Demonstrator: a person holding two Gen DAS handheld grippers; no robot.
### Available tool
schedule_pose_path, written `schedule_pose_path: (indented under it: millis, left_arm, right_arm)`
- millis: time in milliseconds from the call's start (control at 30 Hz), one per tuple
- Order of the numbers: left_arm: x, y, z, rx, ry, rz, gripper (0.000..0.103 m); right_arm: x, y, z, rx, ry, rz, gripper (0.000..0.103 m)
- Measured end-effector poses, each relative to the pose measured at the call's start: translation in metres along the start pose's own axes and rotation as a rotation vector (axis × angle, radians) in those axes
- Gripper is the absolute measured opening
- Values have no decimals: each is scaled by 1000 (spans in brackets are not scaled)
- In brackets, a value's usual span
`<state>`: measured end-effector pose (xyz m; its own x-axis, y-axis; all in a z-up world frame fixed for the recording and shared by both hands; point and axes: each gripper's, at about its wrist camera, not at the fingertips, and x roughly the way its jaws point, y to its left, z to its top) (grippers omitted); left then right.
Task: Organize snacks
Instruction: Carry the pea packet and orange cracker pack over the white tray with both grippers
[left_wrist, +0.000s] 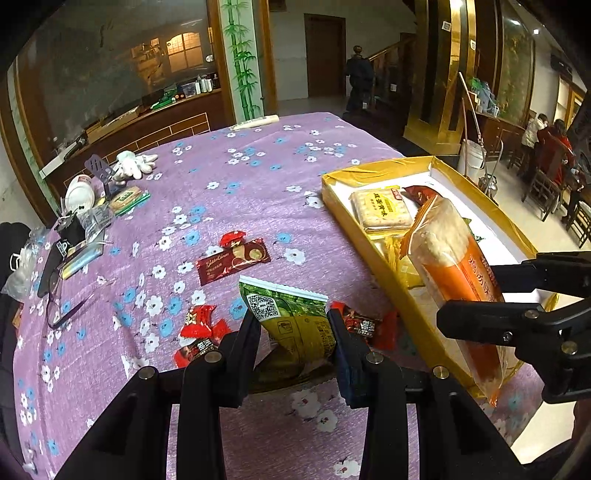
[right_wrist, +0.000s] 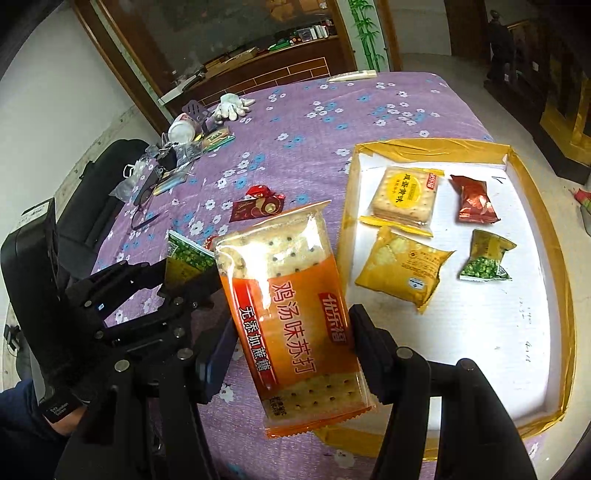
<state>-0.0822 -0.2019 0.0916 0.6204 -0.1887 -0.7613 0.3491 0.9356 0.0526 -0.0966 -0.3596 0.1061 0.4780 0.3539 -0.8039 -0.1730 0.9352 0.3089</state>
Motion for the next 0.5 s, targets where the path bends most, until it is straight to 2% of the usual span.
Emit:
schedule_pose_path:
  millis: [500]
  left_arm:
    - [2,-25,12,41,-2,-1,38]
  right_arm:
    - [-12,-23,-1,34,-11,11,59]
